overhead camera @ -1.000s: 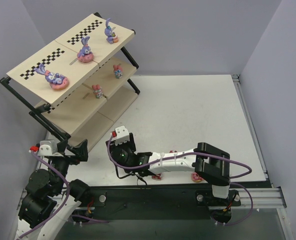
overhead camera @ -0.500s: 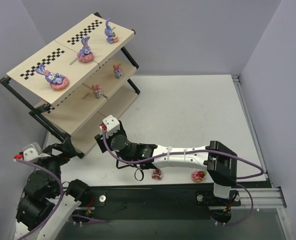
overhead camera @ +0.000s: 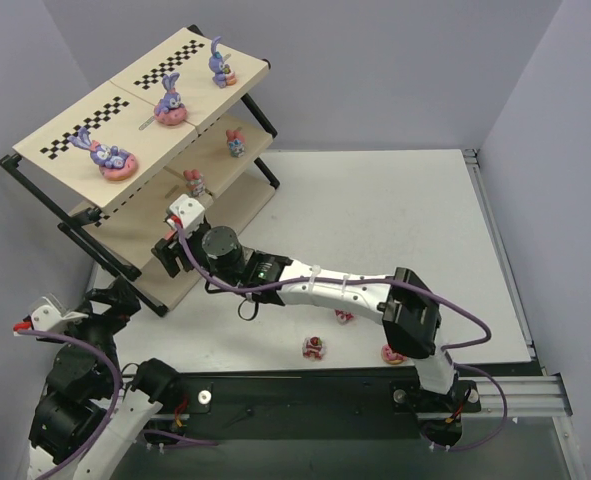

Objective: Place and organize the plastic toys onto the shelf

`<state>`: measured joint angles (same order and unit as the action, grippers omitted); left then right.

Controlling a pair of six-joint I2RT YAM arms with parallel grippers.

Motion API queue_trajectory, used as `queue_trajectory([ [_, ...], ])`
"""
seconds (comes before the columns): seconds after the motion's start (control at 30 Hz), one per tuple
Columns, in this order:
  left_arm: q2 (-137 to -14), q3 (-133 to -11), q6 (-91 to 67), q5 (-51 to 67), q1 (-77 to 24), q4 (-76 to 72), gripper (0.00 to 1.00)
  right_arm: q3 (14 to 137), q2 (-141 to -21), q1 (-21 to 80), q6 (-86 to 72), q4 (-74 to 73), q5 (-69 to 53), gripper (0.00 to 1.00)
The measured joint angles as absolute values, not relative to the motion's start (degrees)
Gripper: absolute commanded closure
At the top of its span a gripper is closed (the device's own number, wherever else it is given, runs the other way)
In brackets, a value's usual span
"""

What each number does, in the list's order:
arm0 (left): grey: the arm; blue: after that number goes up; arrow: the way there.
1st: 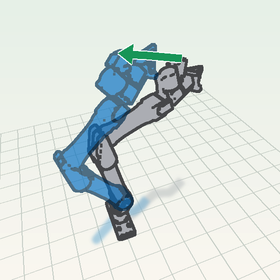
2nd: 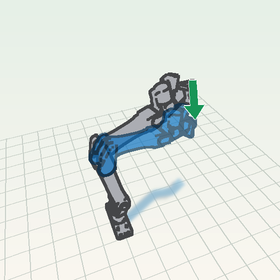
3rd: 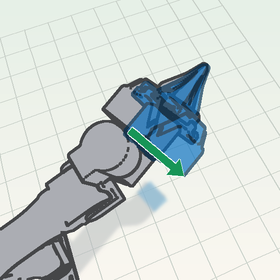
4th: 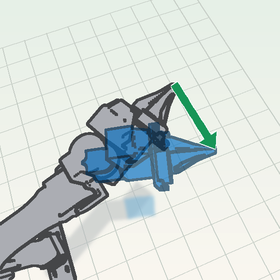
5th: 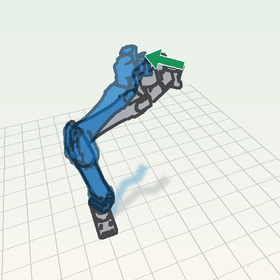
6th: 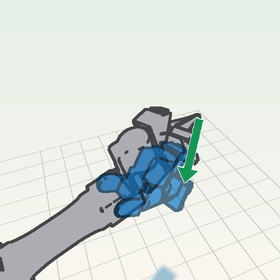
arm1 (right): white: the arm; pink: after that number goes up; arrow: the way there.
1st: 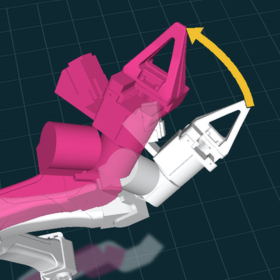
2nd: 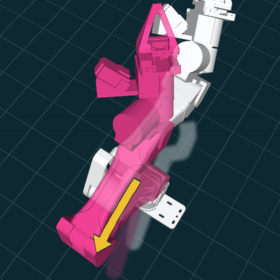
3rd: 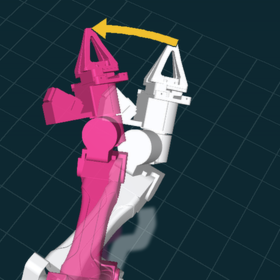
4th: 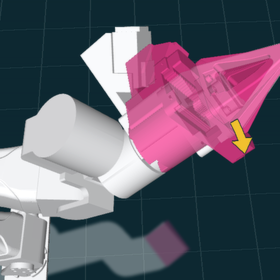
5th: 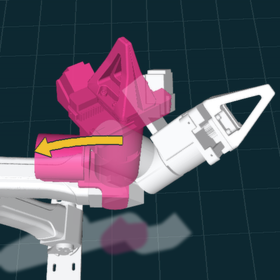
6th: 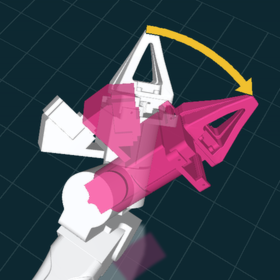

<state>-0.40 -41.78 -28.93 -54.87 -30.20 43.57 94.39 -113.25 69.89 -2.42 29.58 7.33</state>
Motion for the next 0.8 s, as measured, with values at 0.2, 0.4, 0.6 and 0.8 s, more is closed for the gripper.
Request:
queue_trajectory([
  [0.2,-0.4,-41.8,-29.7,-55.5,-30.1,44.1,0.03,103.0,-121.0,69.1,-1.8,28.2,3.1,0.85],
  [0.4,-0.4,-41.9,-30.0,-56.1,-29.8,44.4,0.03,110.1,-126.0,69.0,-1.9,25.9,1.0,0.84],
  [0.6,-0.4,-41.9,-30.5,-56.4,-29.5,44.6,0.03,114.7,-127.6,68.9,-4.3,22.4,1.2,0.81],
  [0.8,-0.4,-42.0,-30.9,-56.5,-29.4,44.7,0.03,121.5,-130.1,68.4,-8.5,17.5,3.0,0.79],
])
